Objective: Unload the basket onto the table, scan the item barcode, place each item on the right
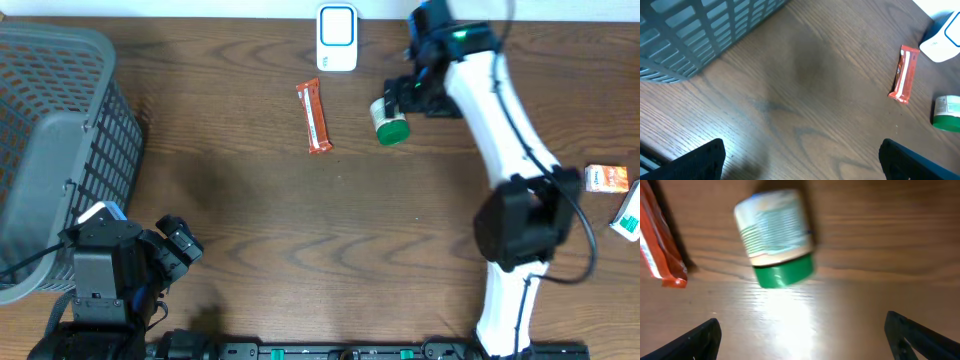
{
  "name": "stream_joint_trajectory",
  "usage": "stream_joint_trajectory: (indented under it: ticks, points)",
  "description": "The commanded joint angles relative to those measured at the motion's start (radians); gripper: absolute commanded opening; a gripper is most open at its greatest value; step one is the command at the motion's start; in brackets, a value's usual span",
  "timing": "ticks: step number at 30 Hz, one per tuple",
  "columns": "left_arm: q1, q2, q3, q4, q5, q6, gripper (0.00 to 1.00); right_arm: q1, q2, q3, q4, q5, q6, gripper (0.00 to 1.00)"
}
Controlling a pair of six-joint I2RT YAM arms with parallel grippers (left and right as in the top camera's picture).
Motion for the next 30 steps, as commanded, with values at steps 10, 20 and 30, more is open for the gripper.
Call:
stream_joint_trajectory:
  ticks: [10,20,30]
  points:
    - [0.004,-0.001,0.013,-0.004,-0.013,0.010,0.98,0.114,0.160,-0.016,0.195,0.063,0.026,0.99]
    - [0.004,-0.001,0.013,-0.004,-0.013,0.010,0.98,0.093,0.160,-0.008,0.227,0.084,0.045,0.99]
    - [0.004,-0.001,0.013,-0.004,-0.013,0.010,0.98,0.092,0.159,0.034,0.230,0.085,-0.040,0.99]
